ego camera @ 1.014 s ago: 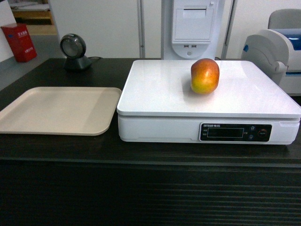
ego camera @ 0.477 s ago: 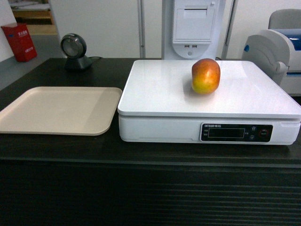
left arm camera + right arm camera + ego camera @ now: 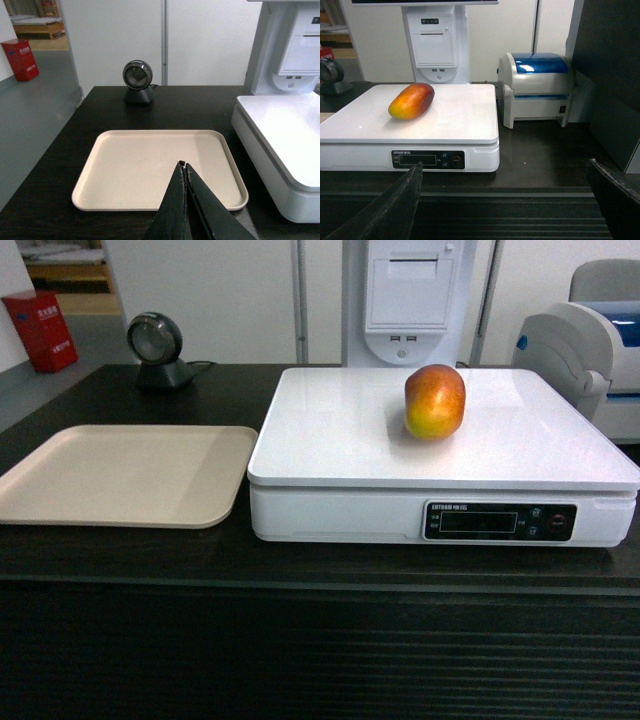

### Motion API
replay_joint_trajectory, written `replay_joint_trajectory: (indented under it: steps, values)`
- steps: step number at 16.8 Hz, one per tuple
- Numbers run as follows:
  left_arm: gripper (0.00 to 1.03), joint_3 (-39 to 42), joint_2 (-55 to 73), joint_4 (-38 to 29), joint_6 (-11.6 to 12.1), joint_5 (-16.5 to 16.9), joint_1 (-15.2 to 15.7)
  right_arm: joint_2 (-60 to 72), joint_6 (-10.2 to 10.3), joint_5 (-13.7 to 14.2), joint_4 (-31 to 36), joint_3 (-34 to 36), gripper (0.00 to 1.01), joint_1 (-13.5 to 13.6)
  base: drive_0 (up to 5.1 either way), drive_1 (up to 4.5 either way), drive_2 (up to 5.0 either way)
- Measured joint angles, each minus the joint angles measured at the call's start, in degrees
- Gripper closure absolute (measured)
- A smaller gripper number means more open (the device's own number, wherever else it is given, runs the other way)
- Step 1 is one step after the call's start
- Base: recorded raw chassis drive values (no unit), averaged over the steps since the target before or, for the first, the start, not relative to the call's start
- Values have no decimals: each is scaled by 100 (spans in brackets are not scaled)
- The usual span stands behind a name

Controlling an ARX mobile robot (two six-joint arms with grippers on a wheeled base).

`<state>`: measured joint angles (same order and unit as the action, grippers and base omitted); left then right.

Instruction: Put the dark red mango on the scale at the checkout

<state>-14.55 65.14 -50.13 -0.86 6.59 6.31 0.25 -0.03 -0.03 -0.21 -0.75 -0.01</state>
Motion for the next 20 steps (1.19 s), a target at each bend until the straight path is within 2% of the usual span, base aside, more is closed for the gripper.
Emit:
replay_joint_trajectory:
  steps: [5,7,8,10,12,17,20]
  values:
    - [101,570,-831,278,0,-234,-188,0,0,0,0,0,3,0,0,0,0]
    - [101,758,-1220,483,0,-603,-586,0,0,0,-2,0,3,0,0,0,0]
    - [101,852,-1447,603,9,-581,-678,0,0,0,0,0,3,0,0,0,0]
    - [101,1012,-1888,887,7,-664,-621,0,0,0,-2,0,3,0,0,0,0]
    - [101,1252,-2002,612,9,-664,-621,0,0,0,0,0,3,0,0,0,0]
    - [101,1394,-2983,1552,9,-664,-623,0,0,0,0,0,3,0,0,0,0]
    - [101,1397,-3950,2472,9,-662,-623,0,0,0,0,0,3,0,0,0,0]
